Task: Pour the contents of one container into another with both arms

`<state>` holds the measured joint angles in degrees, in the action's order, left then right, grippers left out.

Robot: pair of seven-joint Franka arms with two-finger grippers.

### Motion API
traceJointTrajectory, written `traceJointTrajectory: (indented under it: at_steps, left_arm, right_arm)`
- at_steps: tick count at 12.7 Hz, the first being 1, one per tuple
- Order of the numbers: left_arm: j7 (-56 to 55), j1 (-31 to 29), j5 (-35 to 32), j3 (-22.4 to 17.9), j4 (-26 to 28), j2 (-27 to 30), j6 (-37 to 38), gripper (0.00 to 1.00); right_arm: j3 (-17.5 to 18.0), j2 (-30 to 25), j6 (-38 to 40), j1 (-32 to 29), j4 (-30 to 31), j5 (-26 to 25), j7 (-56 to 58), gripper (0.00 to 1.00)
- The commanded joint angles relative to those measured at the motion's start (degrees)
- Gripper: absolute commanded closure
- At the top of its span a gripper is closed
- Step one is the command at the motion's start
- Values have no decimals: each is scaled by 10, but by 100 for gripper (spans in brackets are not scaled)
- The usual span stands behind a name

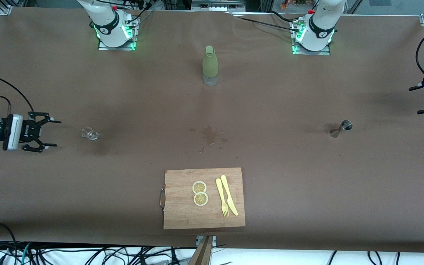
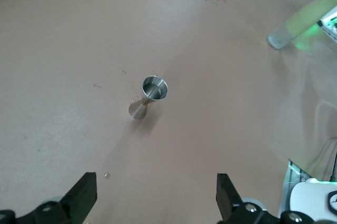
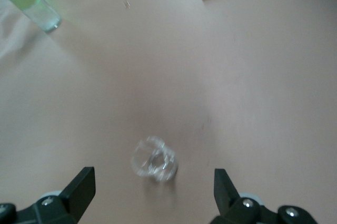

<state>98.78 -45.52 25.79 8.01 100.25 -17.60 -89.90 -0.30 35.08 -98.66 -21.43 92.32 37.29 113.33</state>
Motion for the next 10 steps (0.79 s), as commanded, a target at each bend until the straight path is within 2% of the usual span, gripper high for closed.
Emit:
traceJointTrajectory:
  at_steps: [1, 3, 6, 10]
  left_arm:
    - [111, -17, 38, 6, -17, -53, 11, 0]
    - [163, -19, 53, 7, -17, -83, 11, 0]
    - [249, -16, 91, 8, -17, -143, 11, 0]
    - [316, -12, 123, 8, -17, -196, 8, 0]
  right_arm:
    - [5, 70, -1, -19, -3, 83, 162, 0]
    - [4, 85, -1, -20, 4, 100, 228, 0]
    - [4, 93, -1, -21, 12, 94, 257, 0]
    - [-2, 107, 0, -12, 25, 92, 268, 0]
